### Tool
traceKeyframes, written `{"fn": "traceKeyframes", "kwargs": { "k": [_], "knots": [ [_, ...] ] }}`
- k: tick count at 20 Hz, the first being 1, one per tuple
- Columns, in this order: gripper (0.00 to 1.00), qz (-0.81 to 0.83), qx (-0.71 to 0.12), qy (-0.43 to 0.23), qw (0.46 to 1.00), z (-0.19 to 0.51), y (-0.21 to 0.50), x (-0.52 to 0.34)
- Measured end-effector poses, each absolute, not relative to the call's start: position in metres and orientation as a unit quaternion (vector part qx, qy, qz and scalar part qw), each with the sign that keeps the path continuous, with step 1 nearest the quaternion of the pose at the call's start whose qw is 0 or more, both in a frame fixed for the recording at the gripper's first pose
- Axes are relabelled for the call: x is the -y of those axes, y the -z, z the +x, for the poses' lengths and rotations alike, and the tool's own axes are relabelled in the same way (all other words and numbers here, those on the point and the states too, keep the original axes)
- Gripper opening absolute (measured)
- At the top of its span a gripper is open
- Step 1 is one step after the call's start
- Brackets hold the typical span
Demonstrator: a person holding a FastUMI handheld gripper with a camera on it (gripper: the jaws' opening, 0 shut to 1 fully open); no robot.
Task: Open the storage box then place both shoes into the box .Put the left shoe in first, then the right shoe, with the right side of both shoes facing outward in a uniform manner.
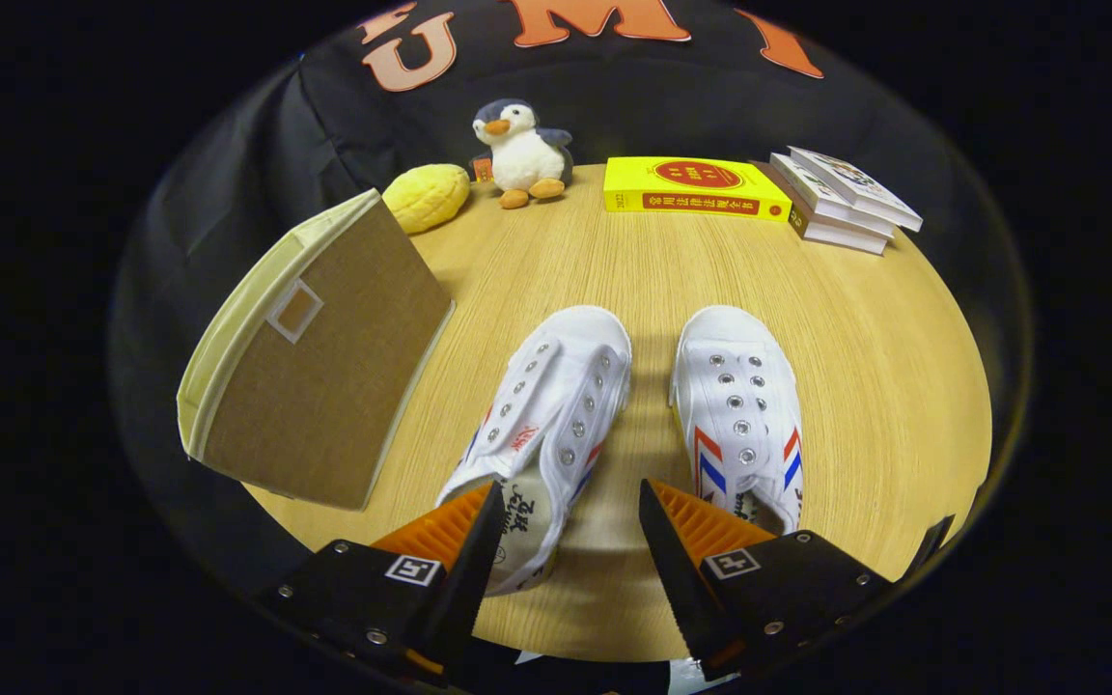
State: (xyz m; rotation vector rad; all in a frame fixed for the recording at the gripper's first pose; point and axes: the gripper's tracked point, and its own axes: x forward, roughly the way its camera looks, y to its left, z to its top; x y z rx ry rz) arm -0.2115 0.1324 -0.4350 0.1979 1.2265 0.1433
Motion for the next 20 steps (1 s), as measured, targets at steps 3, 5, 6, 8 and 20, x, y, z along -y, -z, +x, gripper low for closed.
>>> {"fn": "traceKeyframes", "kwargs": {
  "k": [3, 5, 6, 8, 20],
  "knots": [
    [0.84, 0.090, -0.569, -0.058, 0.815, -0.208, 0.446, -0.128],
    [0.79, 0.094, -0.559, -0.051, 0.822, -0.201, 0.454, -0.129],
    [0.76, 0.089, -0.552, -0.048, 0.828, -0.196, 0.459, -0.130],
    [0.71, 0.072, -0.538, -0.048, 0.839, -0.189, 0.467, -0.129],
    [0.31, 0.100, -0.503, -0.006, 0.859, -0.154, 0.478, -0.129]
  ]
}}
